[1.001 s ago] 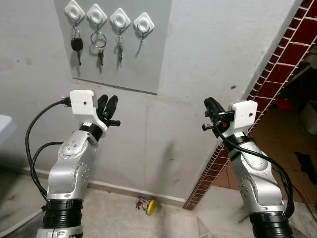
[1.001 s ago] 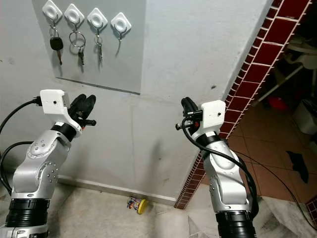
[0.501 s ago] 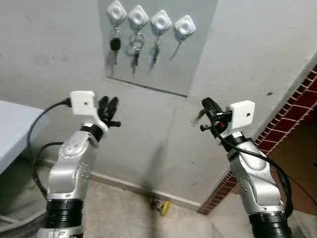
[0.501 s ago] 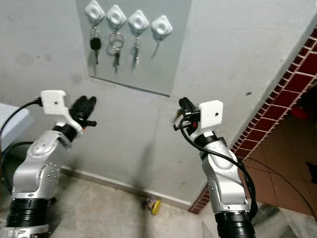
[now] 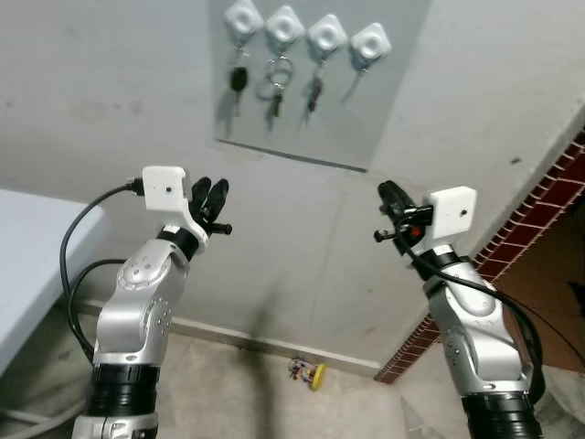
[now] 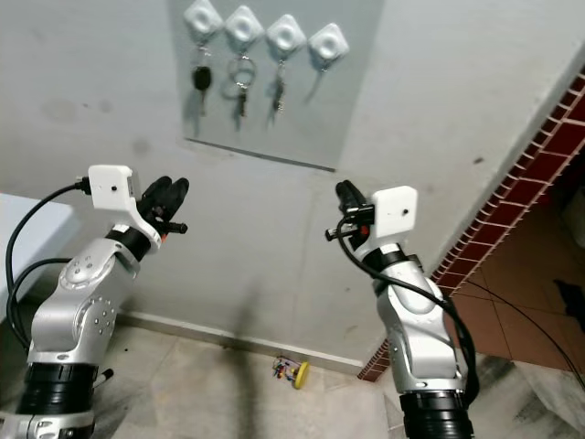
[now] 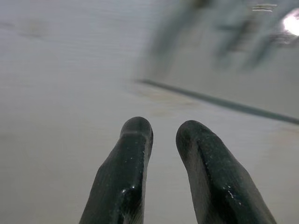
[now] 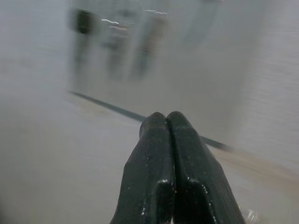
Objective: Hang keys on a hook
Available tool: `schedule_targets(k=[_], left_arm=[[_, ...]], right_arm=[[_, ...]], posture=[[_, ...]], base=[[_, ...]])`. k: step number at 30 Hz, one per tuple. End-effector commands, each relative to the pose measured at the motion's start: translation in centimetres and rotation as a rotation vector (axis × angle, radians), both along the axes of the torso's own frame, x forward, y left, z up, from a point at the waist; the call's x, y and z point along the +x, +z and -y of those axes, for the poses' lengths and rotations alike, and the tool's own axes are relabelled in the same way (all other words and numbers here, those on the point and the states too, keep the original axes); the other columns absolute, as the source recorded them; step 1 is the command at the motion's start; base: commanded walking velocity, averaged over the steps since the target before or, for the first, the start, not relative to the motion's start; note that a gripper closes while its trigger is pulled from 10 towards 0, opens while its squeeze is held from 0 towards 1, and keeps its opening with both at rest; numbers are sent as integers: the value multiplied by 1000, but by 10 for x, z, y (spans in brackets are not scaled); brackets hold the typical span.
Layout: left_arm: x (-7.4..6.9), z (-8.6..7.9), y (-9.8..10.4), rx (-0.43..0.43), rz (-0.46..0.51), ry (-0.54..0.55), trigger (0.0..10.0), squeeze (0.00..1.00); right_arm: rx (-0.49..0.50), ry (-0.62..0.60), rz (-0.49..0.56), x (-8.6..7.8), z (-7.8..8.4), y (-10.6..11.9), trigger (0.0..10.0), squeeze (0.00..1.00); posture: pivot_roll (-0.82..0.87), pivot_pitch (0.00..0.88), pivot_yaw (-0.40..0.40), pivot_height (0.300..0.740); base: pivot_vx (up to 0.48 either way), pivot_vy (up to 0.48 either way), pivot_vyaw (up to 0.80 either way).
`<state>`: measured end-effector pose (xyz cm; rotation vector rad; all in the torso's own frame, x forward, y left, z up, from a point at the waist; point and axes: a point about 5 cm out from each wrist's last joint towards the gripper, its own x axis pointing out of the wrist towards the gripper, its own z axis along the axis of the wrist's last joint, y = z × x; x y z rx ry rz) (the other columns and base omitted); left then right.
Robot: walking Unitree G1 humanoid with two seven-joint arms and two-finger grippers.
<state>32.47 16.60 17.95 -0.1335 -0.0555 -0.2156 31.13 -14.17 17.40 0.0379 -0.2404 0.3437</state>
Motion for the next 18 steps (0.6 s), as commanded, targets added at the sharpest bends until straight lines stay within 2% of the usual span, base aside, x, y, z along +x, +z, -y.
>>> schedule_targets(k=[1, 4, 17, 18], left_arm=[[1, 6, 1, 2, 1, -18, 10000, 0], [0, 7, 1, -4, -1, -23, 10000, 0], [0, 9, 3, 0, 9, -36, 10000, 0], [0, 10, 4, 1, 12, -37, 10000, 0]], right_arm=[[5, -12, 11, 1, 5, 5, 10000, 0], [3, -15, -2, 1, 5, 4, 10000, 0], [5, -34, -5, 2, 6, 4, 10000, 0], [7, -39, 5, 2, 7, 5, 10000, 0]], posture=[[-9, 16, -86, 740], [-9, 16, -84, 740], [-9, 19, -85, 740], [-10, 27, -83, 740]], base=[[0, 0, 0], [0, 0, 0], [0, 0, -638], [0, 0, 0]])
